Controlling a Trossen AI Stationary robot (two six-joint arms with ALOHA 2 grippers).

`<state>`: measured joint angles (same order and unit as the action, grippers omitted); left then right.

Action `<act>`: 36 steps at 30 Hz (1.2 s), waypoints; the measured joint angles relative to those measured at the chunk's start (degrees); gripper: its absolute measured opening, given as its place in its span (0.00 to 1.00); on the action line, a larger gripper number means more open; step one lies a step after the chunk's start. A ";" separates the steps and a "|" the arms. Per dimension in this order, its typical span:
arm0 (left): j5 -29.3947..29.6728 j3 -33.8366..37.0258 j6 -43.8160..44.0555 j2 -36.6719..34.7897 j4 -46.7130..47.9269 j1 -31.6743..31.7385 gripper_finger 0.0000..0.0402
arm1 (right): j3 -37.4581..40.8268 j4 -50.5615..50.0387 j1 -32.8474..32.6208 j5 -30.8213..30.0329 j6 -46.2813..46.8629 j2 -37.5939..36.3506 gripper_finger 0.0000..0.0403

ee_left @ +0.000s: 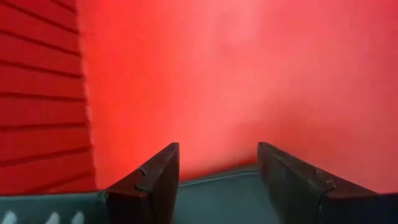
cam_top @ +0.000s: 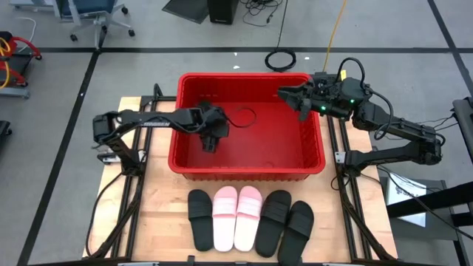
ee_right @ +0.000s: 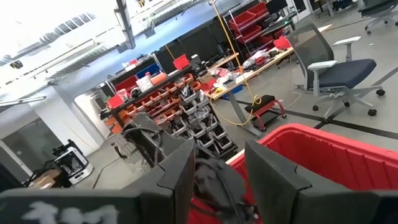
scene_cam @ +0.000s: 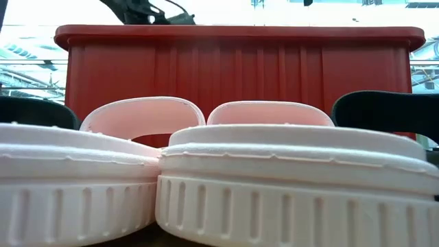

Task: Pick and place slides into bin
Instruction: Put the black slide into the red bin

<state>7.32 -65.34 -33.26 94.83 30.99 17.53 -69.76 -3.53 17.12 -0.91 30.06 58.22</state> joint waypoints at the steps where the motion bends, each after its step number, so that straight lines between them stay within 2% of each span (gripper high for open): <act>1: 0.70 0.00 -0.11 0.79 0.04 -0.09 0.52 | 0.00 0.00 0.01 0.75 0.29 0.00 0.32; 13: 2.16 0.00 0.24 2.49 1.24 0.53 0.52 | 0.00 -0.42 0.00 2.60 0.75 0.00 0.32; 23: -2.85 0.00 0.99 2.49 2.26 3.06 0.52 | 0.00 -1.16 0.00 2.71 0.77 0.00 0.32; 32: -2.53 0.07 2.19 6.60 2.33 3.80 0.52 | 0.00 -1.30 0.00 4.22 1.79 0.00 0.32; 36: -0.33 0.04 2.33 7.49 2.91 3.38 0.52 | 0.00 -1.57 -0.30 4.20 2.25 0.01 0.32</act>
<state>6.99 -65.30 -30.92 102.32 33.90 20.91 -69.76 -5.09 16.82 3.29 32.31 58.23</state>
